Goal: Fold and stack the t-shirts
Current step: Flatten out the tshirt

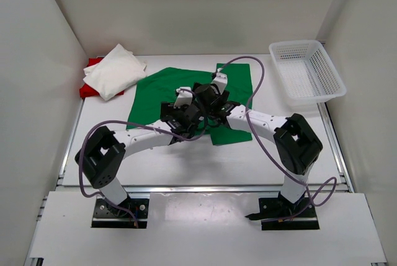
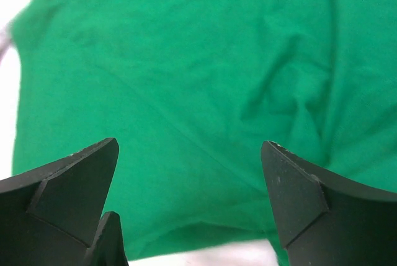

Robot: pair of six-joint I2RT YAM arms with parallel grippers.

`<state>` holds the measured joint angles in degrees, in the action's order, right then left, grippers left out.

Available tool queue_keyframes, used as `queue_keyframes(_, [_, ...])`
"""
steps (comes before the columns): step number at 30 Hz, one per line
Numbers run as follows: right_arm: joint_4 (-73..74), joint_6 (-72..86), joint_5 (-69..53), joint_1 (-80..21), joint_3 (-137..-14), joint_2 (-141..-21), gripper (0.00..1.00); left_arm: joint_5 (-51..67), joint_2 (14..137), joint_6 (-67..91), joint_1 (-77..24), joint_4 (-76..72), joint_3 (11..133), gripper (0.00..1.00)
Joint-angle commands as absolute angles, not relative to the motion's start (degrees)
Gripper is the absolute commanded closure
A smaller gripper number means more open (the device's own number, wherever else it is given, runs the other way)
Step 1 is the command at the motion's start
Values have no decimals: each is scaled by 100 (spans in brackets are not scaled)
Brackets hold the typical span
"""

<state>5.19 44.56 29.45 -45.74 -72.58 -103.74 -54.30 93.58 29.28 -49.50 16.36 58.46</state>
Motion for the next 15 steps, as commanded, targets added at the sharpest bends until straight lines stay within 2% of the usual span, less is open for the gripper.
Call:
queue_keyframes(1, [-165,4553,2526,-4695,-7497,-10573,1,-6494,9536,2330,-5493,1337,6486,1])
queue_keyframes(5, [-675,4465,761,-4281,-7384,-10678,1,-6679,9396,2320,-5554,1292,6329,1])
queue_keyframes(8, [-1290,4640,134,-4052,-6963,-10582,1,-6671,9360,2215,-5598,1248,6319,1])
queue_keyframes(10, [-1074,4536,324,-4122,-7118,-10547,1,-6715,9378,2319,-5607,1379,6380,2])
queue_keyframes(13, [-22,4228,894,-4349,-7977,-10731,1,-6706,9448,2399,-5660,1537,6503,1])
queue_keyframes(15, [299,4123,1212,-4456,-8147,-10731,1,-6872,9317,2094,-5774,1102,6408,2])
